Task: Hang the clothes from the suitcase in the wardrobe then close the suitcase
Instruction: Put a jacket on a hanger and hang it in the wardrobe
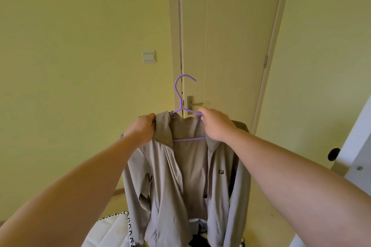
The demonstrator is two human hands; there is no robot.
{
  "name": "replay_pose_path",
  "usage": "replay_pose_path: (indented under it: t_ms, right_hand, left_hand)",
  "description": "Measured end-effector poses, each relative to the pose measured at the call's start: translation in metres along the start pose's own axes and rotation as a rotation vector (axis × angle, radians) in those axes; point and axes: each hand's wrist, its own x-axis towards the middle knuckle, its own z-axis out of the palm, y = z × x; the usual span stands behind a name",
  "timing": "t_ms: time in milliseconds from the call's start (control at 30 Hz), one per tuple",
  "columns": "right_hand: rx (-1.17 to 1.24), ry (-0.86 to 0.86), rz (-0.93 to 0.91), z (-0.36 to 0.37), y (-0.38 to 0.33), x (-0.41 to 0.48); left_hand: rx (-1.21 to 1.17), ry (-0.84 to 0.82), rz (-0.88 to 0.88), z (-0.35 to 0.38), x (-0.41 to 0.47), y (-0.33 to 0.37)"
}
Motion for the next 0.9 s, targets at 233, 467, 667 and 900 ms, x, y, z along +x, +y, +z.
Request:
replay_pose_path:
  t_ms: [233, 467, 667, 900]
  right_hand:
    - [0.036, 0.065, 0.004, 0.008, -0.006, 0.0]
    - [0.031, 0.121, 0.069, 0.014, -0.008, 0.0]
    - [-0.001, 0.17, 0.069, 0.008, -0.013, 0.004]
    - [-0.038, 0.155, 0.093, 0.0, -0.011, 0.003]
  left_hand:
    - [0.031, -0.054, 0.034, 0.002, 0.002, -0.005]
    - [0.057, -0.081, -0.004, 0.008, -0.002, -0.016]
    - [-0.275, 0.005, 0.188, 0.002, -0.001, 0.01]
    - [0.108, -0.092, 0.178, -0.008, 0.021, 0.031]
